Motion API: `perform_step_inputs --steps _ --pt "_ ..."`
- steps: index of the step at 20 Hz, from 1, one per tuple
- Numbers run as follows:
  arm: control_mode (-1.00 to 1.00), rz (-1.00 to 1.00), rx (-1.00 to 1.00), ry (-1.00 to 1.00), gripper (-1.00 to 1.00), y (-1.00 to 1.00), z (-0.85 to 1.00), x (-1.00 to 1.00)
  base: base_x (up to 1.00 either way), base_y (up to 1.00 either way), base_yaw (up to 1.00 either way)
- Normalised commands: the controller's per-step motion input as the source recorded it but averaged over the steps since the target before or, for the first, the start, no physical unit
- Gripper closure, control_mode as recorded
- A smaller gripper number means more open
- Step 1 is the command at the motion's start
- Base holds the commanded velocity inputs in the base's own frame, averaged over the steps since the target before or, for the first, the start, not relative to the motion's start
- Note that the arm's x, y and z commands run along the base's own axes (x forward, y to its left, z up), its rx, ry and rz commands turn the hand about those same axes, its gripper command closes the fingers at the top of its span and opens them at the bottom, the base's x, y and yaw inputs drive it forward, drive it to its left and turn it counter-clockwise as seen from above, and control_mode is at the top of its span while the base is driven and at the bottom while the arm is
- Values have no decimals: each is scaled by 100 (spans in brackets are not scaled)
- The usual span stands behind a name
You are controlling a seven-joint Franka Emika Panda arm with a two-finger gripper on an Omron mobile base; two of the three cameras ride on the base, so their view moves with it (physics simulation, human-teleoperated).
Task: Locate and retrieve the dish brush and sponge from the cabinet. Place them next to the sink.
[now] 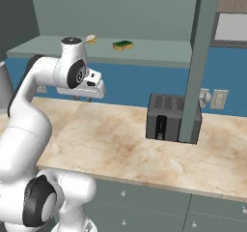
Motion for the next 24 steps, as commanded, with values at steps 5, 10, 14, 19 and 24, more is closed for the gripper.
perform_step_inputs --steps 5,10,14,19,24 --pt "-100 -1 0 -9 -100 0 6 -30 0 0 0" --pt "-100 -5 -4 -24 -100 0 36 -39 0 0 0" --pt "-100 -18 0 -23 -100 0 40 -14 0 0 0" --pt "-100 -26 -3 -20 -100 0 35 -7 0 0 0" --pt "-100 -27 -13 -16 -100 -6 23 -3 0 0 0"
